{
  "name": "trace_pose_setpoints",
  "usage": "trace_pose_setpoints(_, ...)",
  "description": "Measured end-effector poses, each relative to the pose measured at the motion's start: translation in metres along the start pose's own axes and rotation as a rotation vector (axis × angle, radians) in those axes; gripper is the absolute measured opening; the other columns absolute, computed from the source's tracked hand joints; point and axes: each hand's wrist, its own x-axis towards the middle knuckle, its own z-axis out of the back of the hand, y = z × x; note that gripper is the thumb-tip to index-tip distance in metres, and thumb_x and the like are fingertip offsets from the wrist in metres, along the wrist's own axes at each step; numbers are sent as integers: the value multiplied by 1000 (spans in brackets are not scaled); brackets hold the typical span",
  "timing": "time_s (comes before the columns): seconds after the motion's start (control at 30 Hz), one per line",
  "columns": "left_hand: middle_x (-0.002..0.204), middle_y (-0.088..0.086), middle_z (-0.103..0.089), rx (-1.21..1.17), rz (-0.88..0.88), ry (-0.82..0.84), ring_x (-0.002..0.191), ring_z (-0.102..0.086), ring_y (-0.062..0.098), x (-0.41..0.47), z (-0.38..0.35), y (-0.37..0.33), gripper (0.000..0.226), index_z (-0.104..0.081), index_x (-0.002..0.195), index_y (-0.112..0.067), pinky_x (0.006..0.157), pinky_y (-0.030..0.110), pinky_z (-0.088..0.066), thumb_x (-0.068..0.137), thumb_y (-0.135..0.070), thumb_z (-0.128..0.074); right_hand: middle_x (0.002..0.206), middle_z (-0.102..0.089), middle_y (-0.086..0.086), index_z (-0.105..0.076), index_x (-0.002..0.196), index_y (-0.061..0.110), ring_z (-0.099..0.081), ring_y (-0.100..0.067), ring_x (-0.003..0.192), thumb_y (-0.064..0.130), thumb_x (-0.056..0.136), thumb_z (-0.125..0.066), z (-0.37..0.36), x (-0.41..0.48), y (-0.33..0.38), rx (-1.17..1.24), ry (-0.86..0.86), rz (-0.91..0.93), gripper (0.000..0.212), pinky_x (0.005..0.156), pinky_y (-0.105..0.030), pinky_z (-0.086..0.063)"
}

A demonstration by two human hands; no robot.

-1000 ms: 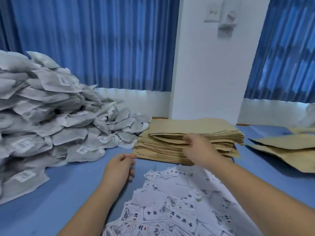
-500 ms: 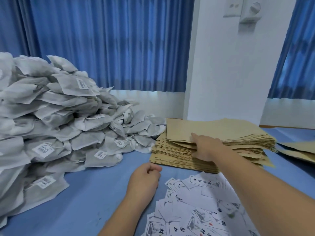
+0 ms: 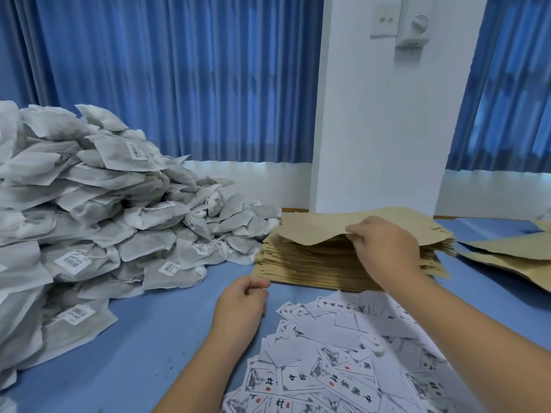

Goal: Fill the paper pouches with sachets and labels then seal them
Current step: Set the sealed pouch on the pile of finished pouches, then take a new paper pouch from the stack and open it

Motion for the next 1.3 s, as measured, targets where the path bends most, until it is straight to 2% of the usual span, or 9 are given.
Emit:
trace_pose_setpoints(0.1,75,6,-69,-206,33,33,65,-65,21,-2,-1,-8,14,-67,94,-10,59,30,-53,89,-2,-57,99,-68,8,-75,102,25,-60,-13,93,18,91,-60,20,-6,-9,344,-152,-76,20,77,-26,-45)
trace_pose_setpoints(0.2,92,13,-73,-540,123,70,80,-72,29,-8,-5,-17,15,-64,102,-3,63,32,-60,95,-9,-52,94,-65,12,-73,93,21,-55,8,88,-1,87,-60,36,-22,-8,658,-222,-113,27,78,-2,-37)
trace_pose_setpoints(0.3,96,21,-71,-940,286,165,84,-69,36,-15,-1,-26,40,-60,107,4,68,43,-60,100,-31,-42,99,-65,0,-69,87,13,-58,-4,93,-23,78,-52,46,-41,-7,962,-157,-118,40,80,-11,-42)
trace_pose_setpoints(0.43,110,23,-68,-909,428,348,92,-70,35,-16,11,-28,75,-58,116,5,74,44,-54,96,-61,-28,103,-63,-12,-66,83,0,-62,-6,91,-24,75,-42,59,-63,-11,1366,3,-134,35,77,-13,-47)
trace_pose_setpoints(0.57,120,23,-64,-914,461,374,99,-67,35,-15,19,-30,67,-58,123,5,82,46,-54,94,-54,-42,100,-68,-7,-66,80,0,-64,-6,95,-22,77,-42,68,-66,-23,1429,139,-130,32,79,-16,-50)
trace_pose_setpoints(0.77,99,26,-70,-800,481,287,74,-72,36,-11,22,-31,35,-54,123,7,51,46,-58,96,-11,-44,106,-73,0,-73,103,7,-70,-13,93,-14,84,-47,63,-53,-40,1474,399,-322,38,67,-18,-54)
trace_pose_setpoints(0.93,93,19,-72,-1042,334,105,72,-73,29,-5,13,-27,31,-50,129,0,56,45,-59,100,-6,-40,100,-74,-1,-72,102,17,-72,-12,79,-10,86,-57,49,-42,-68,1204,239,-494,34,58,-13,-52)
trace_pose_setpoints(1.07,117,21,-65,-1155,284,149,101,-66,33,-6,4,-25,36,-47,135,-1,78,48,-58,101,-6,-35,98,-70,9,-69,87,31,-65,-9,97,-7,88,-52,36,-38,-76,934,138,-563,41,80,-25,-50)
trace_pose_setpoints(1.3,110,18,-63,-891,135,233,101,-63,30,-23,-24,-27,37,-44,127,6,84,46,-52,90,10,-43,97,-68,9,-67,83,33,-60,-3,92,-4,85,-49,21,-36,-1,796,218,-286,41,71,1,-37)
